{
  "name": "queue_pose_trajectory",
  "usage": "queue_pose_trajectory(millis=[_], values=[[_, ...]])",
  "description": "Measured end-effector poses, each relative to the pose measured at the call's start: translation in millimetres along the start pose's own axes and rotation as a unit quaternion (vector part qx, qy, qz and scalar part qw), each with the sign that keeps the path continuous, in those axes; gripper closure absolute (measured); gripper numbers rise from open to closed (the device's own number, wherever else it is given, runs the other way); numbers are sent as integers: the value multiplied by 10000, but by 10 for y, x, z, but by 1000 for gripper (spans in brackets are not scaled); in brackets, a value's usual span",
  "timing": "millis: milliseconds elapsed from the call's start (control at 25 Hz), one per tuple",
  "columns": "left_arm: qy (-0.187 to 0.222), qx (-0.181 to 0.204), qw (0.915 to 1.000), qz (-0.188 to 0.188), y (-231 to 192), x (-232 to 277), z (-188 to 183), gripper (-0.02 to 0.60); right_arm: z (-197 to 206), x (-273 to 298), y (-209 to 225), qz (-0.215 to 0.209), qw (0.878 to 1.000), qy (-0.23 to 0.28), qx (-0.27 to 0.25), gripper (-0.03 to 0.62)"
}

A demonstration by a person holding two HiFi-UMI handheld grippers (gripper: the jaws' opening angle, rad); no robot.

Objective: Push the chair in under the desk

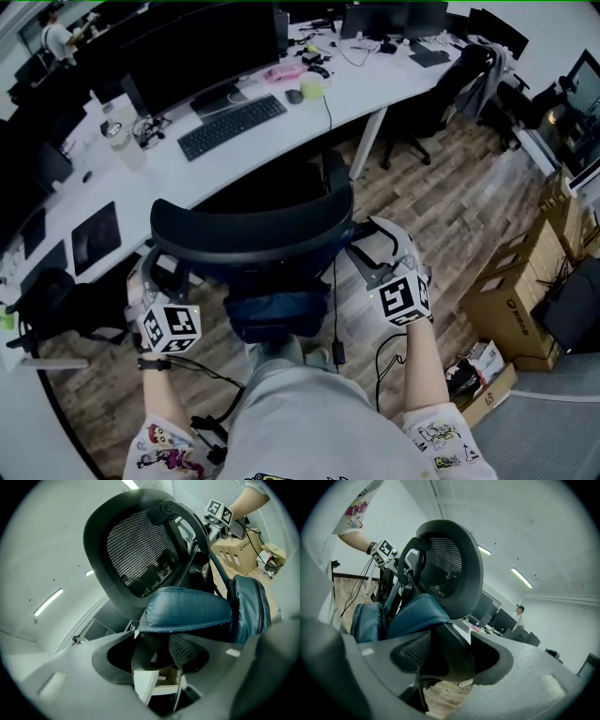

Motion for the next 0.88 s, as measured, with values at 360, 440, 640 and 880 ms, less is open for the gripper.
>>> queue_pose_trajectory(millis=[360,440,640,880], values=[[-169,-100,9998,-94,77,103,-157,342,124,164,271,-166,9998,95,-92,327],[-203,-130,9997,-95,76,167,-172,343,142,234,328,-201,9997,94,-103,327],[-238,-147,9995,-154,10,372,-250,344,158,455,522,-258,9995,144,-140,327],[-354,-225,9989,-212,-87,657,-325,345,184,775,757,-330,9992,122,-161,327]])
Point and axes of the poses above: the fingertips, and each gripper's own axes: x forward along the fingers, y to its right, z out of its underside, the point moved 5 cm from there along -x, backward along the fingers, and after that the axes turned 2 degrees about -y, right-handed, at the moved point
